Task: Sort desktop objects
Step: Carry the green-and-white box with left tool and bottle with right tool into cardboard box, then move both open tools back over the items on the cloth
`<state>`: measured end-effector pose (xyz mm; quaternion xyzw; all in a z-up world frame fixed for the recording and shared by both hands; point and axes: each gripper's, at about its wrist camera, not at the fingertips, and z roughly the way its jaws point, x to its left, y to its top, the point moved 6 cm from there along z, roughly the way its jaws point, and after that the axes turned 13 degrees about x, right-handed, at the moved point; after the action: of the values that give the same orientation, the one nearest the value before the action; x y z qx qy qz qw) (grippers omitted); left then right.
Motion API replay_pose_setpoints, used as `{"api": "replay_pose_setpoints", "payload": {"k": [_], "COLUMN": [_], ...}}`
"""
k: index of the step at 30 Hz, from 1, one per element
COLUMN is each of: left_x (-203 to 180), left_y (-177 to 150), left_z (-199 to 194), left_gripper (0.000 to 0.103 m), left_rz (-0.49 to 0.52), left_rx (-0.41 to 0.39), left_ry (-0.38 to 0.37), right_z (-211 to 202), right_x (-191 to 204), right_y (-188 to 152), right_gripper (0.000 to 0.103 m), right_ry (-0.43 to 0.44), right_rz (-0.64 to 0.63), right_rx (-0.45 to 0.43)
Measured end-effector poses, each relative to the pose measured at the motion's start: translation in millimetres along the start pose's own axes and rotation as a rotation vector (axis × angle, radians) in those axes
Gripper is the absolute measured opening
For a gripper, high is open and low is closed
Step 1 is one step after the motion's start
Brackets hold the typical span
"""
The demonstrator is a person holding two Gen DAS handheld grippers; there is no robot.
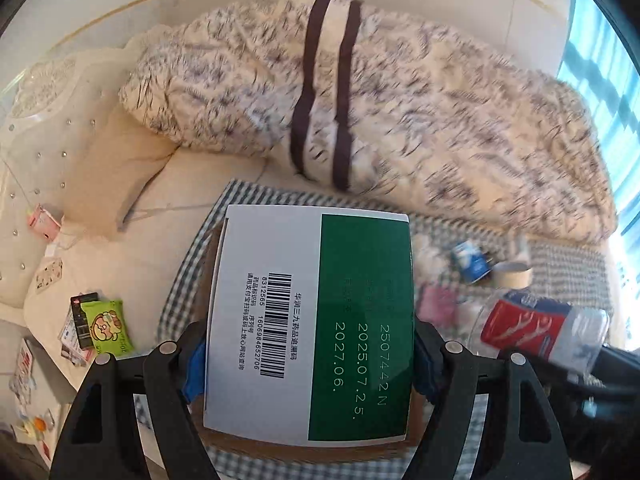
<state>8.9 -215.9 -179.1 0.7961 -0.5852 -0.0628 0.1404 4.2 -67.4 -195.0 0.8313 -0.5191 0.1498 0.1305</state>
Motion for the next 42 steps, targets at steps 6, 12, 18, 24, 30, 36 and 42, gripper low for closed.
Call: {"api": "replay_pose_setpoints", "payload": {"k": [6, 12, 18, 24, 30, 36, 42], "left_x": [30, 35, 28, 23, -18, -102, -178], "left_y": [-6, -9, -3, 3, 4, -13, -43], "left_z": [57, 102, 107, 84, 46, 24, 41], "left_gripper": [0.079, 0.100, 0.100, 0.101, 0.101, 0.103, 0.103], "left_rz": [0.039, 0.056, 0.058, 0.064, 0.093, 0.136, 0.127], "left_rx": [0.085, 0.232, 0.271, 0.236, 0.179, 0.127, 0.172], "left_ry": [0.008, -0.033, 0.006, 0.023, -0.003, -0.034, -0.043], "right_z": [64, 86, 74, 53, 7, -42, -68], "right_x": [23, 27, 24, 8, -50, -154, -240], "right_y": [-13, -21, -13, -16, -25, -55, -73], "right_gripper": [0.064, 0.076, 0.083, 0.083, 0.083, 0.083, 0.083], "right_ry": [-0.032, -0.093, -0.181, -0.157, -0.167, -0.196, -0.190], "right_rz": [-0.024, -0.041, -0.064, -0.016, 0.083, 0.192, 0.181], "right_rx": [0.086, 0.133, 0.095, 0.061, -0.020, -0.073, -0.059]}}
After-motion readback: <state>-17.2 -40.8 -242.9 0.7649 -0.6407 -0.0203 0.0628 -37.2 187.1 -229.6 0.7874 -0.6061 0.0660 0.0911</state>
